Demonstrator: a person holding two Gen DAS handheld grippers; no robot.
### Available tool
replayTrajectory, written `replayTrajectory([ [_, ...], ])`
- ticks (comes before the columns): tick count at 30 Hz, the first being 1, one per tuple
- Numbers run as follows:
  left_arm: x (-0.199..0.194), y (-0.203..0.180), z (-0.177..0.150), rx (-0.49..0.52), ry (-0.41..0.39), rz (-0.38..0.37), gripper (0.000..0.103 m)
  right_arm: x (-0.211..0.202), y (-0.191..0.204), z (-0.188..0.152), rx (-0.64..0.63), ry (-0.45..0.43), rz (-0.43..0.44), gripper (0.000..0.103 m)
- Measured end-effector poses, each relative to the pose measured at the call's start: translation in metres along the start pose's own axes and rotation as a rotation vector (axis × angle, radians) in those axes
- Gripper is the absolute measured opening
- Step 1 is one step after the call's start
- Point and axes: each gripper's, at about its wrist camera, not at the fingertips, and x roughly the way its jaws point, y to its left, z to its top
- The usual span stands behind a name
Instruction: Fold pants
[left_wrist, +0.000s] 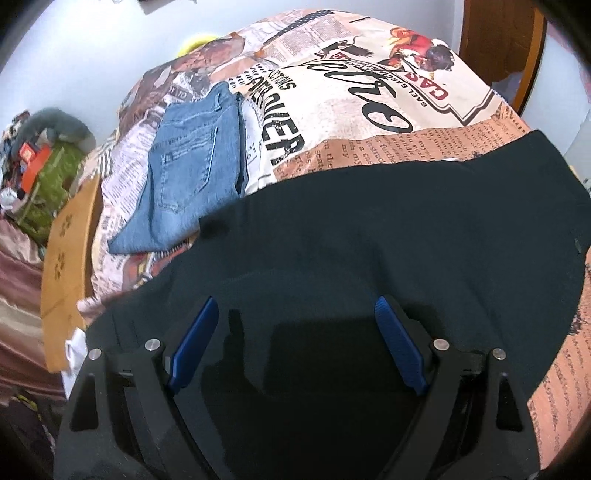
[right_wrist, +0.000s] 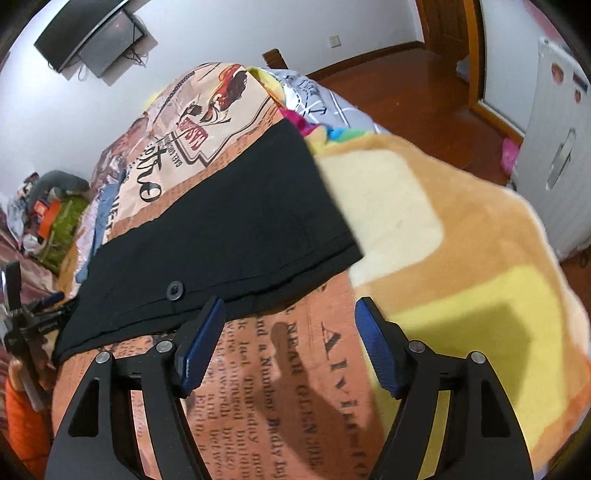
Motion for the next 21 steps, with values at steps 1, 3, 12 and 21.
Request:
replayTrajectory([
  [1, 0.0, 0.001, -0.002, -0.01, -0.001, -0.007, 0.088, -0.001, 0.001, 0.0, 0.004, -0.004, -0.002, 0.072],
  [3, 0.0, 0.003, -0.005, -0.031, -0.004, -0.023, 0.088, -0.007, 0.004, 0.004, -0.011, -0.019, 0.0, 0.071],
  [12, 0.002, 0.007, -0.009, -0.078, -0.009, -0.047, 0.091, -0.038, 0.015, 0.02, -0.069, -0.073, 0.043, 0.072],
  [21, 0.003, 0.013, -0.011, -0.122, 0.02, -0.103, 0.091, 0.027, -0.001, 0.01, 0.057, 0.052, 0.083, 0.07],
])
